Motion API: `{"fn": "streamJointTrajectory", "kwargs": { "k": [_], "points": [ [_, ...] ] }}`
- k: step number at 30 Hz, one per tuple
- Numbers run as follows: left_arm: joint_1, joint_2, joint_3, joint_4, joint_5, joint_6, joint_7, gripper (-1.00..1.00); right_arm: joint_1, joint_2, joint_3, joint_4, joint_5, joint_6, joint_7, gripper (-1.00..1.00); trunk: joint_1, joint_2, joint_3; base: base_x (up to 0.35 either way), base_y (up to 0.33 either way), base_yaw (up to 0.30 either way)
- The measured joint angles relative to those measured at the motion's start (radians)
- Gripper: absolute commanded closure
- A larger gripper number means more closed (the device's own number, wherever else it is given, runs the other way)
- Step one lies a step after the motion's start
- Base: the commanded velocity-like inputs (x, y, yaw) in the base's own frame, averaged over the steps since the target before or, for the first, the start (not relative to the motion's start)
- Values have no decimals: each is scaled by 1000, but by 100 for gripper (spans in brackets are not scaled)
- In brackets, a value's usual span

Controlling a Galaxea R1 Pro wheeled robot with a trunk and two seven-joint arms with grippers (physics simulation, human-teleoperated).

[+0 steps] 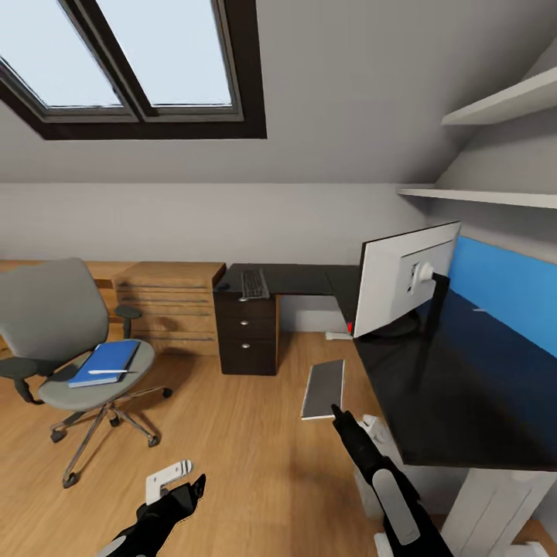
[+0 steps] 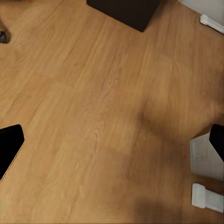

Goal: In the bedroom, organize the workspace by keeping the computer under the desk, ensuring the monitor is on the desk, placing the keyboard on the desk next to the monitor, placing the mouse on the desk next to the keyboard, moving the folder from the swivel chair onto the desk next to the mouse, stacking the notebook on top of the folder with the pen on top of the notebook, and positioning the swivel chair next to the desk.

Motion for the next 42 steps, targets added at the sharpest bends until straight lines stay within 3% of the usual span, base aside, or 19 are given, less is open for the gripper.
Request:
{"fn": "streamJointTrajectory", "kwargs": {
  "k": [16,42],
  "points": [
    [0,0,0,2,0,0,0,-100,0,-2,0,0,-1,0,2,100,0,0,0,313,161,0],
    [0,0,0,3,0,0,-1,-100,0,-2,0,0,-2,0,3,100,0,0,0,334,6,0]
  ]
}}
